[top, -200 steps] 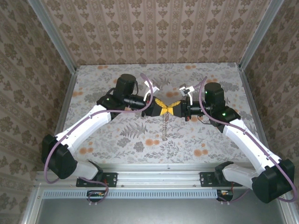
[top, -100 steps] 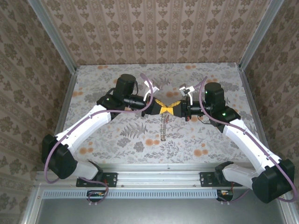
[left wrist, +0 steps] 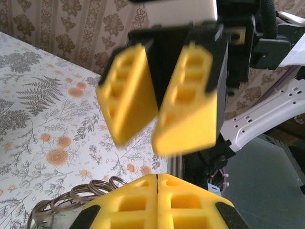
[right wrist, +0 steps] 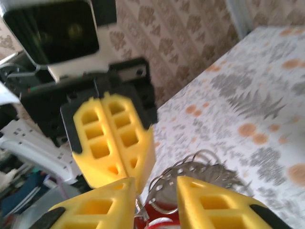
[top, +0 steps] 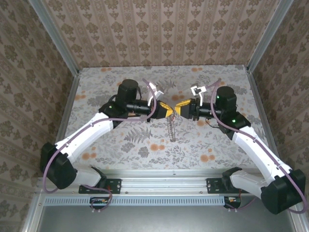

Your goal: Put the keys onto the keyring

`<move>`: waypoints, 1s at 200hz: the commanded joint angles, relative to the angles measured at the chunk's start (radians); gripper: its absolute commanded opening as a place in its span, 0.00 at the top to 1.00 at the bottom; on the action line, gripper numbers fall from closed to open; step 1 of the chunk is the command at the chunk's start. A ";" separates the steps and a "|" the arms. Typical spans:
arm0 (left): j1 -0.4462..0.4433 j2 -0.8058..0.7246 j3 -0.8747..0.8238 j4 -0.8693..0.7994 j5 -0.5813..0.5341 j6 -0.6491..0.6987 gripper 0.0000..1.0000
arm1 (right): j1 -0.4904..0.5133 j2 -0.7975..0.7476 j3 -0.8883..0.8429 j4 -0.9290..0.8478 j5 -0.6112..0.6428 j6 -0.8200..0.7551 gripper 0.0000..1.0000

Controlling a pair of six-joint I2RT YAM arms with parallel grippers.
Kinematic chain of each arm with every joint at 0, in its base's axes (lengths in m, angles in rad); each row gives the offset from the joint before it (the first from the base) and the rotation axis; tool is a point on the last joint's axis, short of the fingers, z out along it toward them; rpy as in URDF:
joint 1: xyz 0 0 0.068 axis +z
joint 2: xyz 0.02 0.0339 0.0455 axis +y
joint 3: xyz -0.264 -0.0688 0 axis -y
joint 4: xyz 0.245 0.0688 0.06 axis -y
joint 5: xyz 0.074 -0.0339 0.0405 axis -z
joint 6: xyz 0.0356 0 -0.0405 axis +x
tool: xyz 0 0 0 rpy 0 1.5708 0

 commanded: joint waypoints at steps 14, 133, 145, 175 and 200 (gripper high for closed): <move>-0.017 -0.069 -0.047 0.132 -0.104 -0.029 1.00 | -0.047 -0.107 -0.086 0.189 0.113 0.136 0.63; -0.081 -0.112 -0.151 0.410 -0.321 -0.096 1.00 | 0.015 -0.137 -0.222 0.290 0.111 0.194 0.59; -0.083 -0.111 -0.157 0.430 -0.327 -0.104 1.00 | 0.028 -0.138 -0.224 0.278 0.121 0.181 0.58; -0.086 -0.106 -0.164 0.464 -0.329 -0.123 1.00 | 0.053 -0.129 -0.229 0.274 0.124 0.171 0.58; -0.087 -0.099 -0.161 0.480 -0.316 -0.138 1.00 | 0.067 -0.108 -0.213 0.258 0.139 0.151 0.57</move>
